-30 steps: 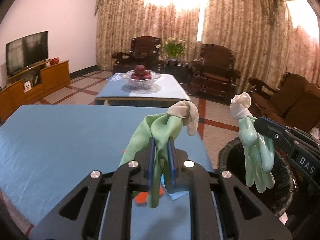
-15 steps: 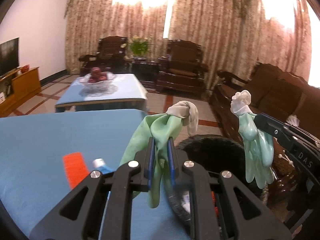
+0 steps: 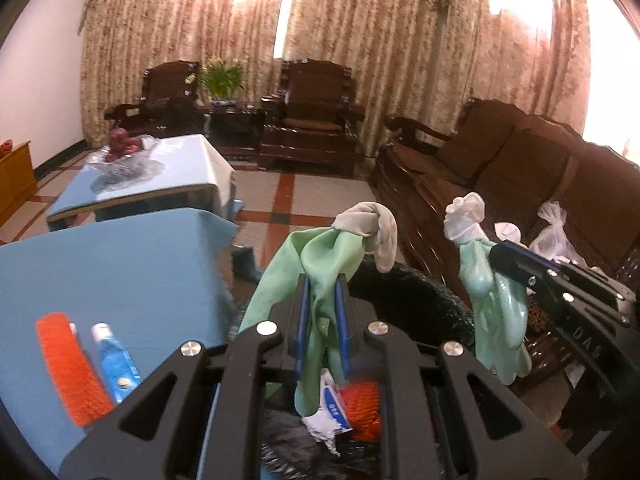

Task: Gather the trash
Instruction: 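Carry both green gloves over the bin and open both tools, then move both tools back to the orange scrubber and white tissue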

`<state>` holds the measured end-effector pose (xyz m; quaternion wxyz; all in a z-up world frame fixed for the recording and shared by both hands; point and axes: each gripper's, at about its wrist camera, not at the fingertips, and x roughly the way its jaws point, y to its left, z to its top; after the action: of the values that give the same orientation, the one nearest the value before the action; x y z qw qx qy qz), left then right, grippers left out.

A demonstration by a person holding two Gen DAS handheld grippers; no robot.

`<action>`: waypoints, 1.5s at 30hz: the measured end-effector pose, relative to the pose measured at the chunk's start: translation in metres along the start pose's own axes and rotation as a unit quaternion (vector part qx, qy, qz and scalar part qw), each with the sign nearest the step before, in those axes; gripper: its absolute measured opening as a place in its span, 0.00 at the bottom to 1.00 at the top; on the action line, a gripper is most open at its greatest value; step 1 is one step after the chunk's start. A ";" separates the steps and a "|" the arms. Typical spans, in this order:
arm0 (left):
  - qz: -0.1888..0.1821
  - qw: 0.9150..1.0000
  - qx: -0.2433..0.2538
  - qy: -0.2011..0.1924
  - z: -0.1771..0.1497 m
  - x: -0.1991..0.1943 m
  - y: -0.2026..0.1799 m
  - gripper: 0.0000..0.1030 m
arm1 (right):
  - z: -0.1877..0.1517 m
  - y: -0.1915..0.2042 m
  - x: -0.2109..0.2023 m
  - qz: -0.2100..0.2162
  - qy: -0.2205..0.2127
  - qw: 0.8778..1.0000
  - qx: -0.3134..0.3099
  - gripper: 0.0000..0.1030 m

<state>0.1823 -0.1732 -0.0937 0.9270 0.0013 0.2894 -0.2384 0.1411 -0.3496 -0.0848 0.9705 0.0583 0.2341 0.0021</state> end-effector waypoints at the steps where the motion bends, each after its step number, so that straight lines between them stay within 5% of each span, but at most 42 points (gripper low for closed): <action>1: -0.004 1.000 0.000 0.004 -0.002 0.005 -0.003 0.12 | -0.003 -0.005 0.004 -0.003 0.004 1.000 0.003 0.05; 8: -0.028 0.999 0.007 0.032 -0.006 0.040 -0.017 0.13 | -0.022 -0.032 0.023 -0.011 0.034 0.999 0.018 0.06; 11: -0.038 0.998 0.002 0.040 -0.007 0.048 -0.016 0.26 | -0.029 -0.039 0.027 -0.025 0.040 0.999 0.019 0.13; 13: -0.042 0.998 -0.002 0.036 -0.008 0.046 -0.013 0.46 | -0.034 -0.040 0.025 -0.029 0.038 0.999 0.023 0.30; 17: -0.031 0.999 0.000 0.028 -0.006 0.040 -0.006 0.56 | -0.036 -0.042 0.022 -0.036 0.032 0.999 0.025 0.61; 19: -0.019 1.000 -0.004 0.023 -0.007 0.033 0.000 0.67 | -0.036 -0.040 0.019 -0.041 0.023 0.999 0.027 0.86; 21: -0.008 1.000 -0.006 0.018 -0.006 0.025 0.008 0.74 | -0.035 -0.034 0.015 -0.043 0.013 0.998 0.032 0.95; 25: 0.023 1.000 -0.002 0.007 -0.009 0.006 0.024 0.83 | -0.033 -0.022 0.012 -0.038 0.009 0.999 0.035 0.95; 33: 0.083 0.996 -0.022 -0.012 -0.018 -0.040 0.077 0.84 | -0.026 0.022 0.016 0.001 0.005 0.999 0.035 0.95; 45: 0.206 0.976 -0.067 -0.025 -0.049 -0.110 0.182 0.84 | -0.022 0.127 0.041 0.088 0.007 0.996 -0.008 0.95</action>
<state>0.1579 0.0437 -0.1002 0.9611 -0.0074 0.2752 -0.0225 0.1705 -0.2197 -0.1087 0.9653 0.0709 0.2346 0.0902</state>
